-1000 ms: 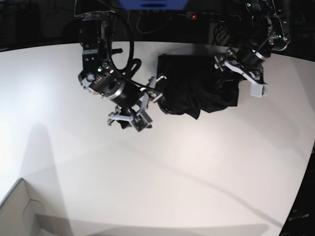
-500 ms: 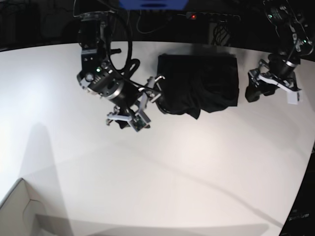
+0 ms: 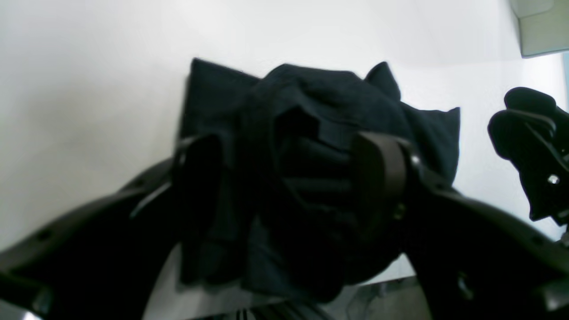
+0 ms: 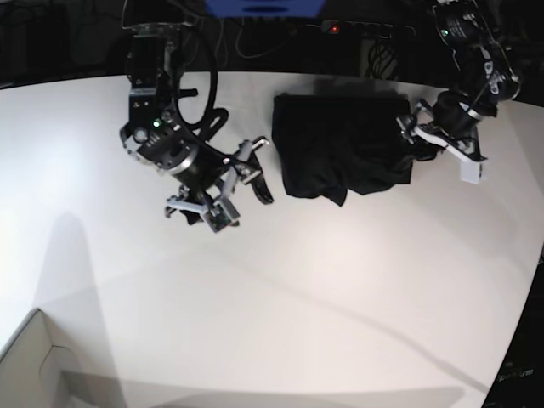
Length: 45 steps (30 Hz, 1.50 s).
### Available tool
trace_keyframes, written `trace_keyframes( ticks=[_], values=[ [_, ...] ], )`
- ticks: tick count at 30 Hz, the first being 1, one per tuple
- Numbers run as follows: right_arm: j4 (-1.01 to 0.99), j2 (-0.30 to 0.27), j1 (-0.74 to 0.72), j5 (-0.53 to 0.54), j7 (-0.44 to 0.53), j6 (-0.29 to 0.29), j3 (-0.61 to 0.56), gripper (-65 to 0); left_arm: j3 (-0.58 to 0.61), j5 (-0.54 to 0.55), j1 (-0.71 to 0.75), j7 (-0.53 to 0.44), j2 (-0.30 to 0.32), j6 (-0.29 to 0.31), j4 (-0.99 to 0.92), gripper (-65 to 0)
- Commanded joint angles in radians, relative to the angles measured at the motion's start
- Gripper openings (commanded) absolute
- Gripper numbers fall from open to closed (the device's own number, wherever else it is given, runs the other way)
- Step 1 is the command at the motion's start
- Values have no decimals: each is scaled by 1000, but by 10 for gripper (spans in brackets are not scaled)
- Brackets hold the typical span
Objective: Layout the t-shirt on the table in an organized manner, then fold the t-shirt properly
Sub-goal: 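Release the right gripper and press the folded bundle with the left gripper, then grasp the bundle edge with the left gripper and lift it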
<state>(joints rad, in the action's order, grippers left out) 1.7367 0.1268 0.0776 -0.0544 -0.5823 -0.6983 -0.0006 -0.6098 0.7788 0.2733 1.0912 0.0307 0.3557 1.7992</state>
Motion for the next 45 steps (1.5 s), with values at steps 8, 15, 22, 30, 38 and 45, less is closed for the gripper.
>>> trace_keyframes(
  ticks=[8, 15, 22, 30, 38, 45],
  values=[
    [21, 6, -8, 20, 25, 0, 20, -250, 43, -98, -38, -13, 2, 6, 9, -214],
    [21, -8, -6, 20, 25, 0, 20, -250, 43, -114, -47, -13, -2, 9, -3, -358],
    [21, -8, 1, 17, 25, 0, 20, -250, 43, -108, -81, -13, 5, 12, -74, -650],
    [21, -8, 12, 15, 25, 0, 20, -250, 35, -95, -90, -3, 28, 12, -22, -648],
    [21, -8, 12, 15, 25, 0, 20, -250, -37, 23, -87, 7, 82, 6, 49, -648],
    [21, -8, 12, 15, 25, 0, 20, -250, -149, 55, -88, 57, 104, 12, 37, -648]
  ],
)
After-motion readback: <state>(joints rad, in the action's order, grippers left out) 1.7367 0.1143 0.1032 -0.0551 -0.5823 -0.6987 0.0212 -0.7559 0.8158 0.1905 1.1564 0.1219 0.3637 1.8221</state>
